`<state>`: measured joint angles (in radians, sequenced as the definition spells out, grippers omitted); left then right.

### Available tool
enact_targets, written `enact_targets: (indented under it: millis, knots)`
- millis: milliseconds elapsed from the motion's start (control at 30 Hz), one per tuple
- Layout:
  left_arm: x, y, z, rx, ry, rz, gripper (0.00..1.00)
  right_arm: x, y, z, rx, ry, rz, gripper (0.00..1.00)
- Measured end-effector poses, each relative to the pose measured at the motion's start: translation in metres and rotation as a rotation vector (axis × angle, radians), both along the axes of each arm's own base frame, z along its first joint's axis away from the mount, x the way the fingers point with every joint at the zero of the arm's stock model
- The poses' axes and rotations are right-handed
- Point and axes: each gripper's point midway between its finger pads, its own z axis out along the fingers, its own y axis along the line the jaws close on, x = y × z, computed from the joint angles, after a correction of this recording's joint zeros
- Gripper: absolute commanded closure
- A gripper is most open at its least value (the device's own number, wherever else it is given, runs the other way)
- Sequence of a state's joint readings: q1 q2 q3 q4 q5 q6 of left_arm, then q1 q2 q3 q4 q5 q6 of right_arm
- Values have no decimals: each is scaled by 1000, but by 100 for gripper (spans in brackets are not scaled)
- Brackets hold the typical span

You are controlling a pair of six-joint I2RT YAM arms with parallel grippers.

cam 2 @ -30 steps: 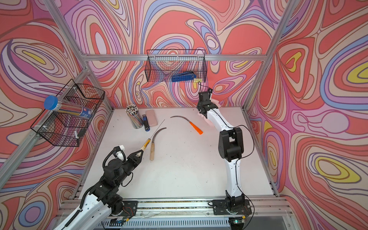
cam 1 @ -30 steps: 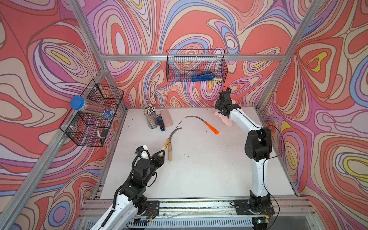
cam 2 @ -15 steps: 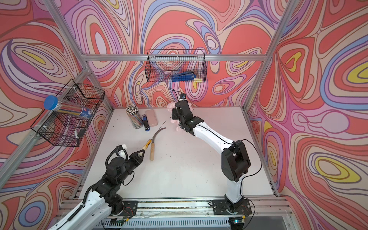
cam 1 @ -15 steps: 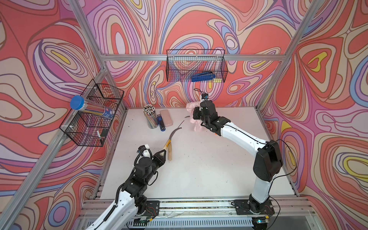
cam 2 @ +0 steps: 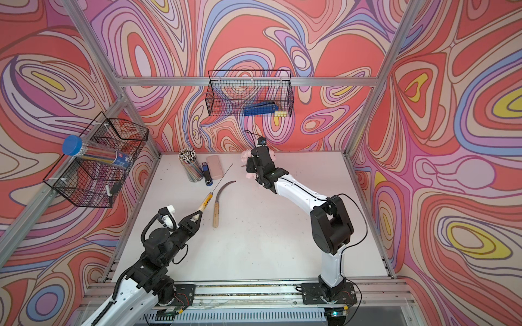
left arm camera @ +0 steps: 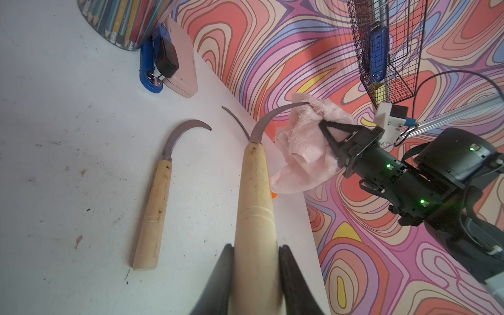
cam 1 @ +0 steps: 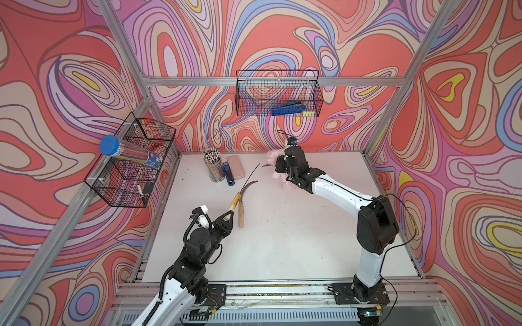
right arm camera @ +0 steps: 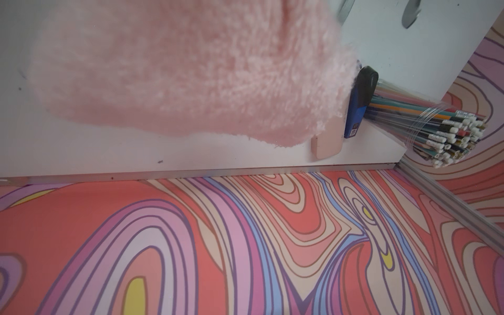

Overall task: Wipe small sickles with rags
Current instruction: Wipe the small sickle.

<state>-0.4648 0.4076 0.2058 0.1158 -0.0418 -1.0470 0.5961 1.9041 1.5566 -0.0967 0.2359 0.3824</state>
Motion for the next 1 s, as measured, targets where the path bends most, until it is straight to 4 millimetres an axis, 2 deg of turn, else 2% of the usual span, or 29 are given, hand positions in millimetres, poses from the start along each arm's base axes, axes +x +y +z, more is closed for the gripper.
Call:
enact_targets:
  millis: [200,300,467,567,733,1000]
  knots:
    - [1,-1,2,-3,-7,-1,100,-24,50,-22,-1,39,130,100]
    - [2,-2,0,-1,-2,-7,100,-29,60,-25,7,44,161,100]
    - [4,-5,-4,7,12,-16,100,-30,65,-22,16,34,182,100]
    - [6,-6,-7,12,22,-18,100,-39,77,-20,13,25,211,100]
    - [8,-8,-10,16,32,-23,100,-66,111,-21,15,13,289,100]
    - [6,-7,-9,14,29,-22,100,-123,149,-59,-19,60,407,100]
